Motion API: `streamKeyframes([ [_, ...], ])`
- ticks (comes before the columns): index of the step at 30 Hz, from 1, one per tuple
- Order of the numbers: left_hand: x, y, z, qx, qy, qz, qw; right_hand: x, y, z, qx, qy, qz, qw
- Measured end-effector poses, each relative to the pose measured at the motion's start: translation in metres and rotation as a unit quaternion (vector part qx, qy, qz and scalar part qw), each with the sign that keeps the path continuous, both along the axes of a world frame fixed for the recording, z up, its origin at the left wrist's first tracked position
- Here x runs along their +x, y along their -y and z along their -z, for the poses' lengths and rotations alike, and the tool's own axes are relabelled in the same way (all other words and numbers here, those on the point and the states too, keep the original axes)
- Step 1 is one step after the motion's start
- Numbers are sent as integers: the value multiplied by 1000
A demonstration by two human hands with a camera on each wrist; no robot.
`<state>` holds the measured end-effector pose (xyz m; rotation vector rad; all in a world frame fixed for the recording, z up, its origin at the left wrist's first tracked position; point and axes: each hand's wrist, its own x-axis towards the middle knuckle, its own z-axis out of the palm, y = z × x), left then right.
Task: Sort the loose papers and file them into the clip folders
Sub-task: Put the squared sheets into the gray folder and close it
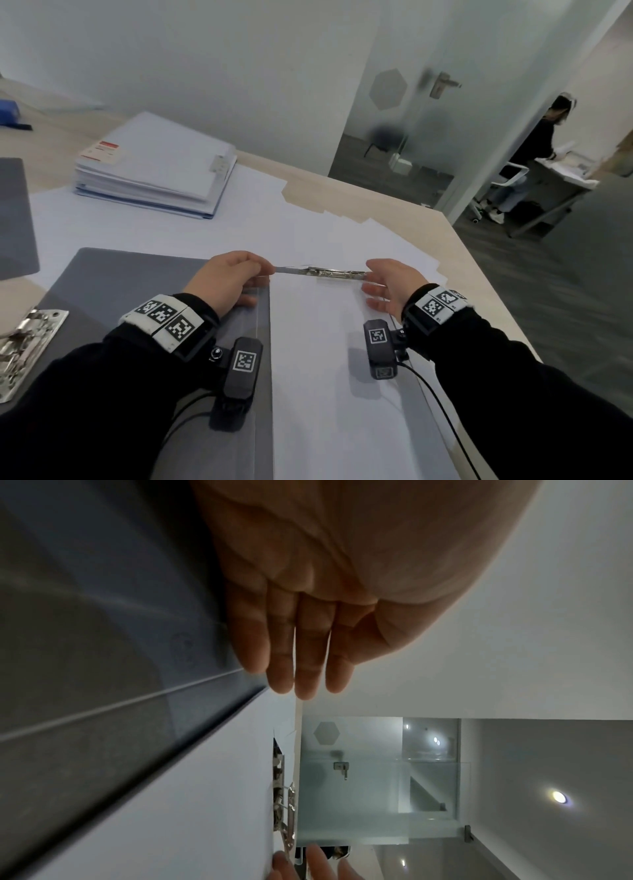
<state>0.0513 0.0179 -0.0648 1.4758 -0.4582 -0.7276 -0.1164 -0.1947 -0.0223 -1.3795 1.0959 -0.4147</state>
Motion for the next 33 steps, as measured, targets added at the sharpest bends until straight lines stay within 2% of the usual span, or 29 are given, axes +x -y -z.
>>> streamKeyframes([
  [4,-4,0,-1,-2,111,44,993,16,-1,2,-4,17,32,999],
  [7,-3,0,0,32,123,101,987,21,-5,-4,-47,38,22,998],
  [11,-5,1,0,111,124,144,976,27,-16,-15,-183,-5,-46,982],
  [15,-5,1,0,154,139,142,968,31,-27,-19,-307,-89,-179,931],
  [18,-6,2,0,169,140,149,964,33,-34,-18,-348,-161,-257,887],
  [20,-6,3,0,171,141,151,963,33,-36,-18,-374,-199,-268,865],
  [25,-8,5,-2,179,149,149,961,39,-33,-17,-396,-237,-294,837],
  [31,-9,7,0,208,171,157,950,48,-31,-7,-443,-304,-365,761],
  [33,-10,7,1,207,164,152,952,51,-33,-4,-460,-339,-387,724],
])
